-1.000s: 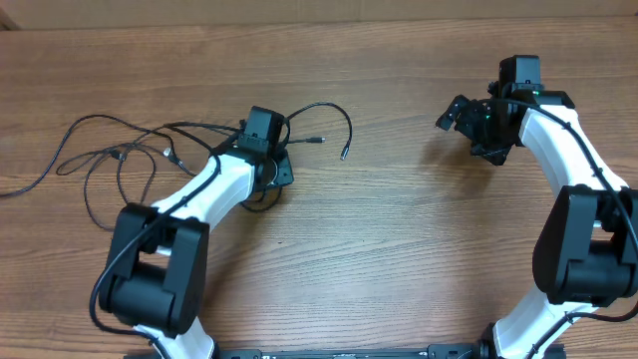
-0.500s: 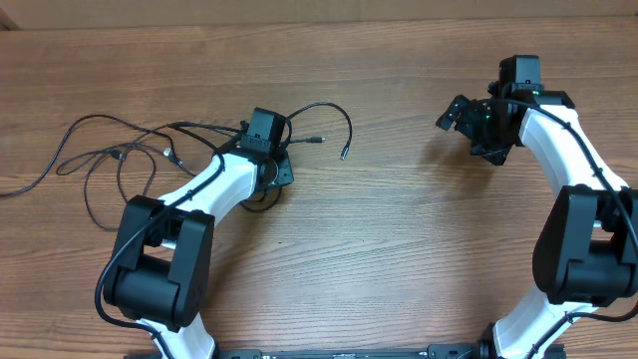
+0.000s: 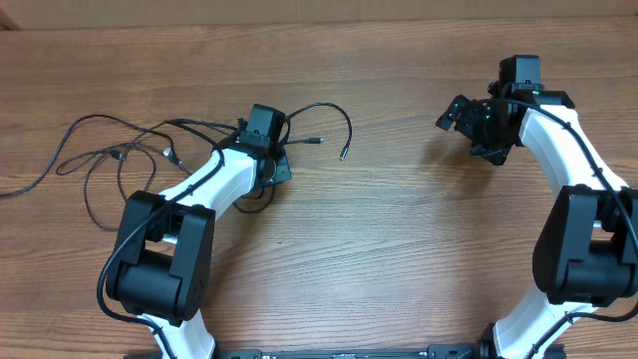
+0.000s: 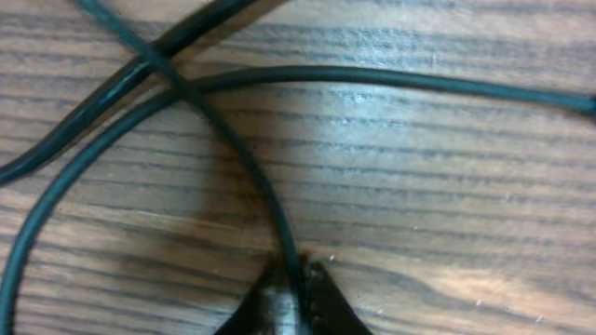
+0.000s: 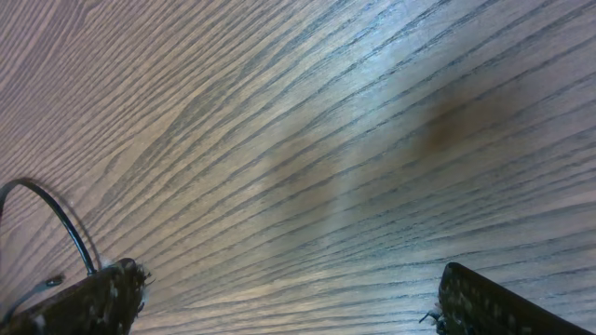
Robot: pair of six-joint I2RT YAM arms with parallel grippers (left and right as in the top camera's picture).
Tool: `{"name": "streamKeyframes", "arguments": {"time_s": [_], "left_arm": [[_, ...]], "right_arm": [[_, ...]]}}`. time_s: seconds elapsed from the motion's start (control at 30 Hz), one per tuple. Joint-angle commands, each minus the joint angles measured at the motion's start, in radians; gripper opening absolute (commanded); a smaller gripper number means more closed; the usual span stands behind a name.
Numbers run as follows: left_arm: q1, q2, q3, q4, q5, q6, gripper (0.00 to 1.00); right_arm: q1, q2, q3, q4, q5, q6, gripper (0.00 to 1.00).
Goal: Untangle cables
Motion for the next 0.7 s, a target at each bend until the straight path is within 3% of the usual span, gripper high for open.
{"name": "streamKeyframes", "arguments": {"time_s": [0.0, 0.3, 0.47, 0.67], "left_arm": [[0.001, 0.051, -0.012, -0.013, 0.018, 0.018, 0.04], [0.029, -0.039, 0.162, -0.188, -0.045, 0.077, 0.04], [0.113, -0.164, 0.327, -0.278, -0.048, 0.096, 0.04], [0.241, -0.252, 0.369, -0.287, -0.14, 0.099, 0.04]], "right_arm": [[0.001, -0.025, 0.016, 0.002, 0.004, 0.0, 1.0], [0.001, -0.025, 0.016, 0.002, 0.003, 0.0, 1.0], [0.001, -0.025, 0.016, 0.002, 0.003, 0.0, 1.0], [0.001, -0.025, 0.016, 0.002, 0.003, 0.0, 1.0]]}}
